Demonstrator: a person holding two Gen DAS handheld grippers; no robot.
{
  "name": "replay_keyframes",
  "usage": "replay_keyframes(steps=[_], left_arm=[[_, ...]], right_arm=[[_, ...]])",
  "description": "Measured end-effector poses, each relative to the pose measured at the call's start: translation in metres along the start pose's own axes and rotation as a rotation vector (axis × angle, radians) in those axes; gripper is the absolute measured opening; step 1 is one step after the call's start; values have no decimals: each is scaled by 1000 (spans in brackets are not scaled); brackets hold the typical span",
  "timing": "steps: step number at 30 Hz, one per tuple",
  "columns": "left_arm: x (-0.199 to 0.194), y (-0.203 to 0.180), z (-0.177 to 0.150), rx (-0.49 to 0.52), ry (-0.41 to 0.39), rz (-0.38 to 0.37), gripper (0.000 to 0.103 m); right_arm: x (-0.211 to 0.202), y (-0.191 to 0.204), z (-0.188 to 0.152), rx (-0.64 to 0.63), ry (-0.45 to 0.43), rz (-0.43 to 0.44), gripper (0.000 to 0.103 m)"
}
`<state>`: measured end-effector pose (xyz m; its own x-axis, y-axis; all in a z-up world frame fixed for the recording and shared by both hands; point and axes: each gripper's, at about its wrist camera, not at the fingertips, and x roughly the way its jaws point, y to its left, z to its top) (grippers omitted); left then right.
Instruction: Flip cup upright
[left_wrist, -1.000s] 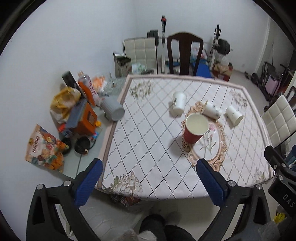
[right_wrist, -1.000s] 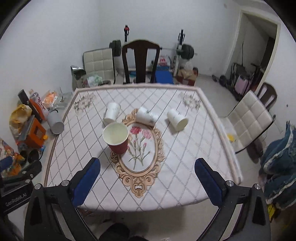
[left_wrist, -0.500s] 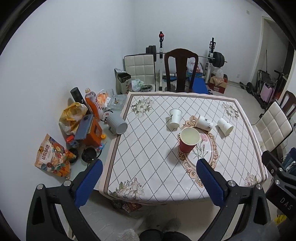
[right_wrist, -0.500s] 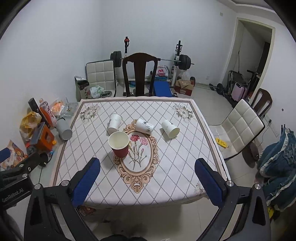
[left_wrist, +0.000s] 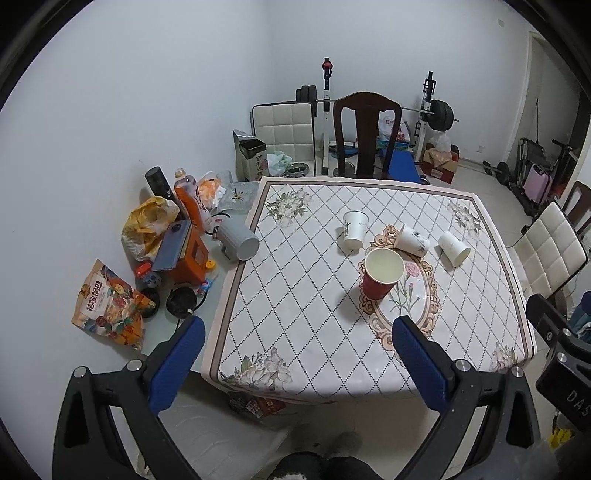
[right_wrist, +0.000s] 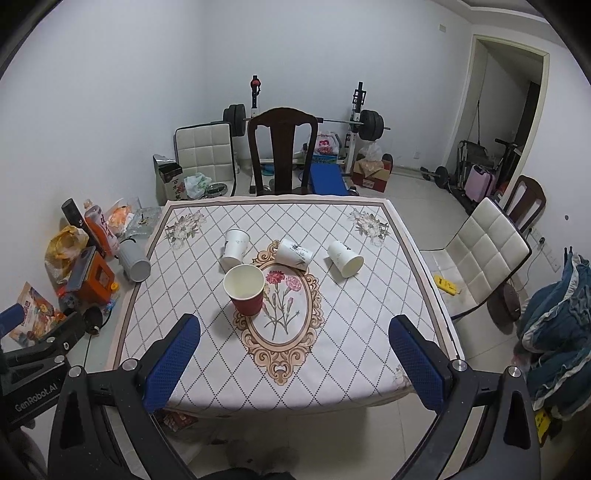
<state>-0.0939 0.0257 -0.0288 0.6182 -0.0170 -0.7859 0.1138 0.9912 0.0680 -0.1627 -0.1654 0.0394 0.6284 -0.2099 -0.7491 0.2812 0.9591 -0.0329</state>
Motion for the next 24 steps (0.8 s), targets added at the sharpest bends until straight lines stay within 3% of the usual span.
replay_keyframes(steps=[24], left_arm=[[-1,1,2,-17,-1,-12,103]], right_arm=[[0,0,-1,-5,3,-6,103]])
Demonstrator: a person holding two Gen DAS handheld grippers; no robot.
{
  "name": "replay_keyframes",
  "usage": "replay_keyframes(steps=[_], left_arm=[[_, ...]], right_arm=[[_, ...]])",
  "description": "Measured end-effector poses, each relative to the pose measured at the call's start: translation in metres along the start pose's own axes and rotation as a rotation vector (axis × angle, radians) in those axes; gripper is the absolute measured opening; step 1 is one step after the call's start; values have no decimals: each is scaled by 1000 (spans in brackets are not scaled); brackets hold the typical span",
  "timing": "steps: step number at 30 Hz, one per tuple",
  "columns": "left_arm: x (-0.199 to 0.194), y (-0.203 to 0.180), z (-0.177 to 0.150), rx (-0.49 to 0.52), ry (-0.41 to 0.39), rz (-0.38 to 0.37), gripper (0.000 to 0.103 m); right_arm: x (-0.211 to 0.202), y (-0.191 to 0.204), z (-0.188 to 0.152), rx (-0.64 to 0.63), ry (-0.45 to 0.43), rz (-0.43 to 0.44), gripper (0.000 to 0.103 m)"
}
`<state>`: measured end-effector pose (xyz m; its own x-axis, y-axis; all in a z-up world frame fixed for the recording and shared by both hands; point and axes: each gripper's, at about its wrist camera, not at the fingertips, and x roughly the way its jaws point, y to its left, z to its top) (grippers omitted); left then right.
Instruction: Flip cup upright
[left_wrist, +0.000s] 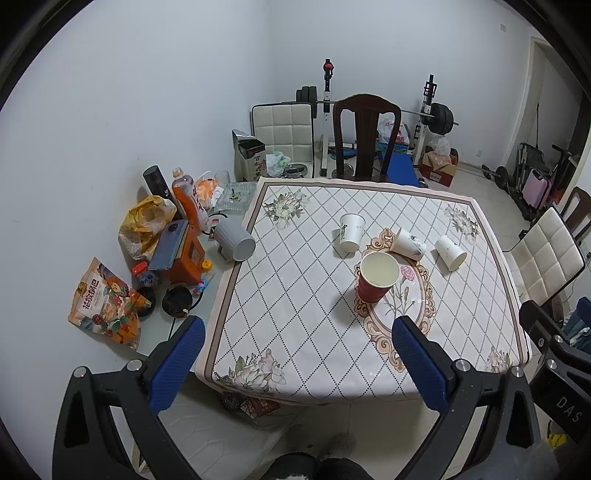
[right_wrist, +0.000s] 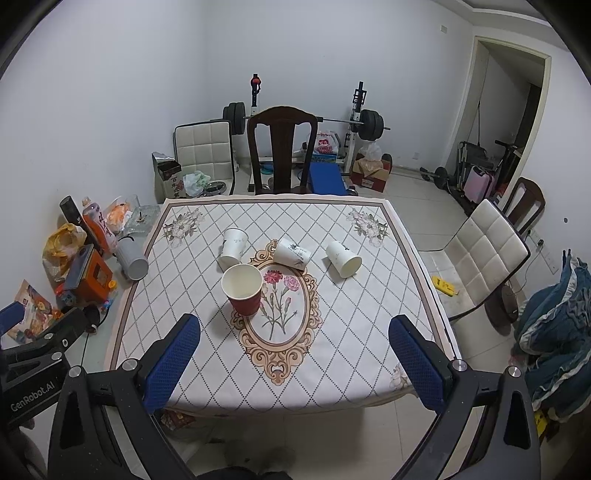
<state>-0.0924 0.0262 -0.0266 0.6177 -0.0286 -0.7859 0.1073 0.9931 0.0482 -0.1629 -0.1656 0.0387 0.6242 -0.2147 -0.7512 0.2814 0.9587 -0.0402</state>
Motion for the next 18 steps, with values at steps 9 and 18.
replay_keyframes(steps=[9,18], left_arm=[[-1,-3,0,7,-3,-1,103],[-1,-7,0,8,-2,0,103]], right_arm=[[-1,0,0,1,2,0,103],[-1,0,1,1,1,0,103]])
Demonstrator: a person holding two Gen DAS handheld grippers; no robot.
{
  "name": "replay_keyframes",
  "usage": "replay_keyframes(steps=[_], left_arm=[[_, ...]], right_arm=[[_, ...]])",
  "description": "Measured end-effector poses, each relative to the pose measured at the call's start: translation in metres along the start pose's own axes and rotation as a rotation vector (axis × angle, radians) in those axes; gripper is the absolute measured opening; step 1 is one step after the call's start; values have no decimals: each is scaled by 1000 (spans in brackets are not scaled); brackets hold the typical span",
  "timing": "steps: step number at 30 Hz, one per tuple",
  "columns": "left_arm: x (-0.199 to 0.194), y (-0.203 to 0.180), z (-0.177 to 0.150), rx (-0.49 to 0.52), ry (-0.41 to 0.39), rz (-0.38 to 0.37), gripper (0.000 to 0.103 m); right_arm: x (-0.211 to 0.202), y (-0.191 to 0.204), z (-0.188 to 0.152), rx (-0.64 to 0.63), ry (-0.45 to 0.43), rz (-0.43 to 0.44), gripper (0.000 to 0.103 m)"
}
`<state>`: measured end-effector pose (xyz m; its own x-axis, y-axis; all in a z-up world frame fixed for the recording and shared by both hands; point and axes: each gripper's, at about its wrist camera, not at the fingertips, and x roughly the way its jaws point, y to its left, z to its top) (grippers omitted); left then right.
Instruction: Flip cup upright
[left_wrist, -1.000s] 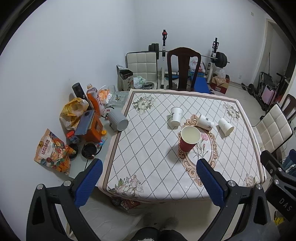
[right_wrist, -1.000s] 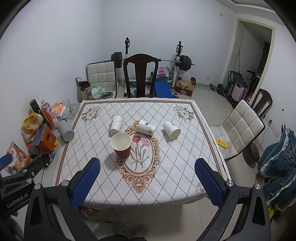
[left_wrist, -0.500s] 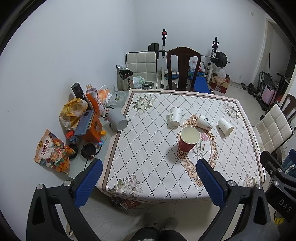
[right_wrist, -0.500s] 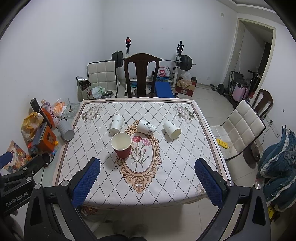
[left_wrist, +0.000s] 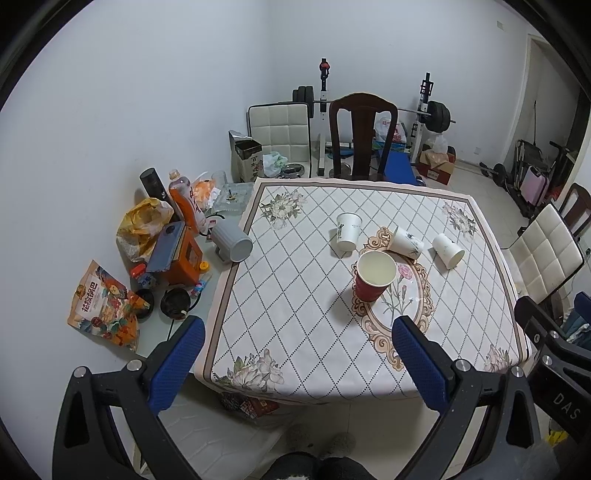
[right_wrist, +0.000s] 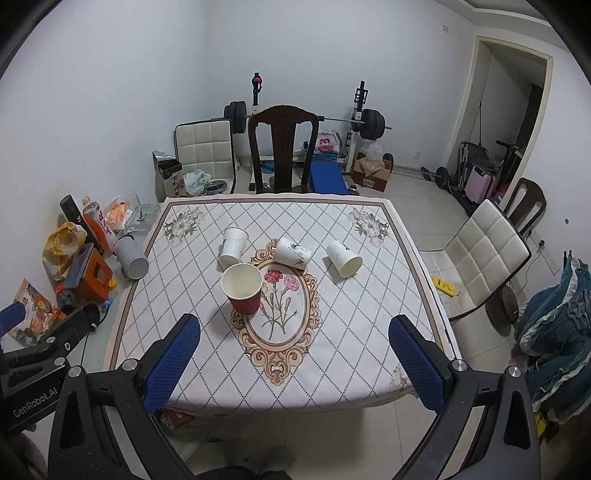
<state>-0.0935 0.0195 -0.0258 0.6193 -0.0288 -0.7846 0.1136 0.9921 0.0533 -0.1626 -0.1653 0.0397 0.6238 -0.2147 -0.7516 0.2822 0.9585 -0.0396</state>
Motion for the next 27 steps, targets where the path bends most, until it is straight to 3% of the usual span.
replay_keyframes(steps=[27], left_arm=[[-1,-2,1,4,1,-1,103]], right_arm=[[2,-1,4,-4,3,4,103]])
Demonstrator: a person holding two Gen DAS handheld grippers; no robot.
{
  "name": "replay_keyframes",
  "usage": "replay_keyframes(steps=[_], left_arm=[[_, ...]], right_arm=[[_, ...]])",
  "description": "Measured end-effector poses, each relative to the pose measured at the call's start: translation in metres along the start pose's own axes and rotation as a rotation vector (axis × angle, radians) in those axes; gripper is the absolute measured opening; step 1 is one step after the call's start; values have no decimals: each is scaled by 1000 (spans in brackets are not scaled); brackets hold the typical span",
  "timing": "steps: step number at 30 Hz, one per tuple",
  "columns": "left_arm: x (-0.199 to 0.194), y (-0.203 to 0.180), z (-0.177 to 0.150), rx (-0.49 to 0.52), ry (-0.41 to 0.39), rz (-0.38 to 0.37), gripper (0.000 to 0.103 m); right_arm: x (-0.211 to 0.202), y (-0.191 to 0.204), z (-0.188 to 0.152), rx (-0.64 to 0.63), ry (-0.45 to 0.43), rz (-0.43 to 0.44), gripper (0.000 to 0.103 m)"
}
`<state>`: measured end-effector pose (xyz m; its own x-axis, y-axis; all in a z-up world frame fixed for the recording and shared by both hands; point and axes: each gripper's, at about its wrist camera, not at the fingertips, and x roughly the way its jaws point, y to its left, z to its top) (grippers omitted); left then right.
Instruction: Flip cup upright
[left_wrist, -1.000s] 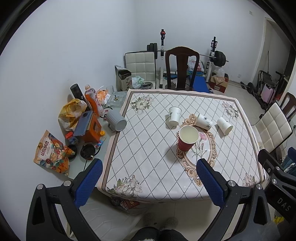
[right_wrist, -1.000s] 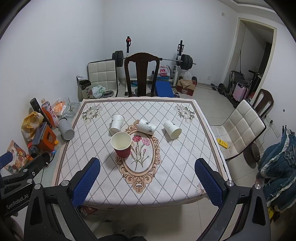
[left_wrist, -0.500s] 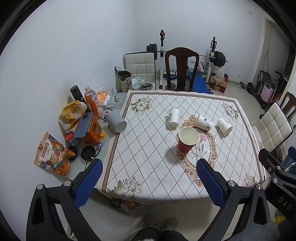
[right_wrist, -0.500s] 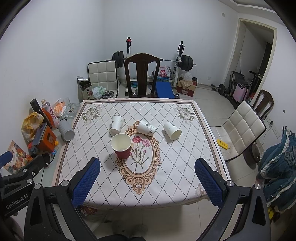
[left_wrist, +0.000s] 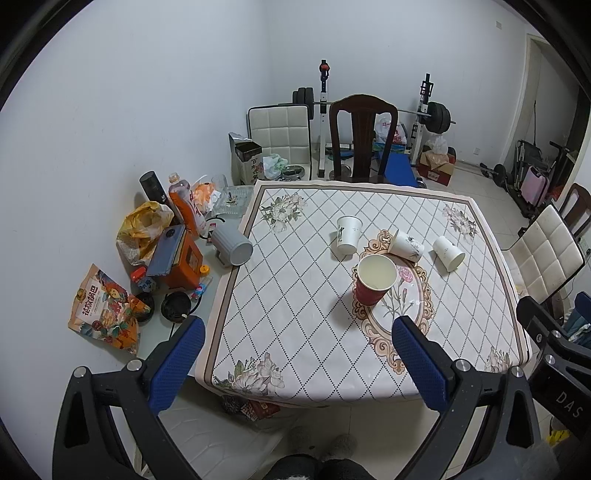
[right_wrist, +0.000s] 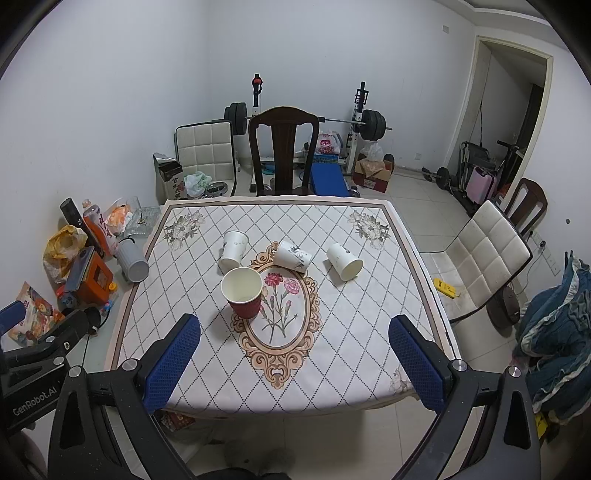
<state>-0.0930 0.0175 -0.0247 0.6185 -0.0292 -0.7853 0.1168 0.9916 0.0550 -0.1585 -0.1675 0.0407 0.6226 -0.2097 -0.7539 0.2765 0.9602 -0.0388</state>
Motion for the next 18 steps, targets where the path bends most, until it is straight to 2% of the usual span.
replay_keyframes(steps=[18], left_arm=[[-1,0,3,3,2,-6,103]], right_arm=[[1,1,3,0,2,3,103]])
